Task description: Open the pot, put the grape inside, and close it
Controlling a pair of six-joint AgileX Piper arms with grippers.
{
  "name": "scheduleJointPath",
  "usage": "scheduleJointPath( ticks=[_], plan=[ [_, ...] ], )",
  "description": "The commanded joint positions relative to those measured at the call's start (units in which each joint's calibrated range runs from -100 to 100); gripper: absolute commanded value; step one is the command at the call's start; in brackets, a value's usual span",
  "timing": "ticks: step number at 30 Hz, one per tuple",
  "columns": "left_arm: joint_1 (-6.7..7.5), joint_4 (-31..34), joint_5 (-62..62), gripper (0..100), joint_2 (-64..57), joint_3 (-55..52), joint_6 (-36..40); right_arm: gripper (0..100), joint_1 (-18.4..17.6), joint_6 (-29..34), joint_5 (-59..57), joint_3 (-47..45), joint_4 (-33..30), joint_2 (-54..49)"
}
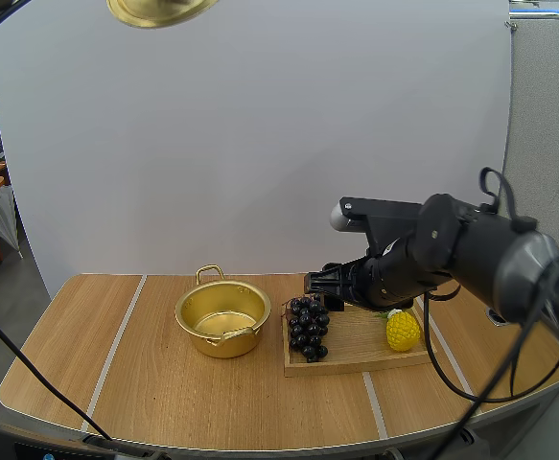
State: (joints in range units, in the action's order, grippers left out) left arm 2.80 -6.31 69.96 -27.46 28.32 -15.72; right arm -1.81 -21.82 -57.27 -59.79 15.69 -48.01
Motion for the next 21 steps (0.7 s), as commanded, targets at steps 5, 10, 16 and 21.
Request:
scheduleJointPath(
  ticks=[5, 10, 16, 21],
  plan=[
    [0.15, 0.41, -12.24, 0, -0.42, 0.48, 0.71, 100, -0.82, -0.92, 2.15, 8.92, 0.31, 10.25],
    [0.15, 0.41, -12.24, 0, -0.42, 0.48, 0.71, 100, -2.33, 0.03, 1.96, 12.55, 0.77, 15.43],
    [0.15, 0.41, -12.24, 0, -0.42, 0.48, 0.71, 100, -2.33, 0.65, 0.49, 12.68, 4.09, 15.56],
    [0.15, 0.41, -12.24, 0, -0.42, 0.48, 0.71, 100, -2.33, 1.37, 0.49, 12.68, 5.92, 15.58]
  ],
)
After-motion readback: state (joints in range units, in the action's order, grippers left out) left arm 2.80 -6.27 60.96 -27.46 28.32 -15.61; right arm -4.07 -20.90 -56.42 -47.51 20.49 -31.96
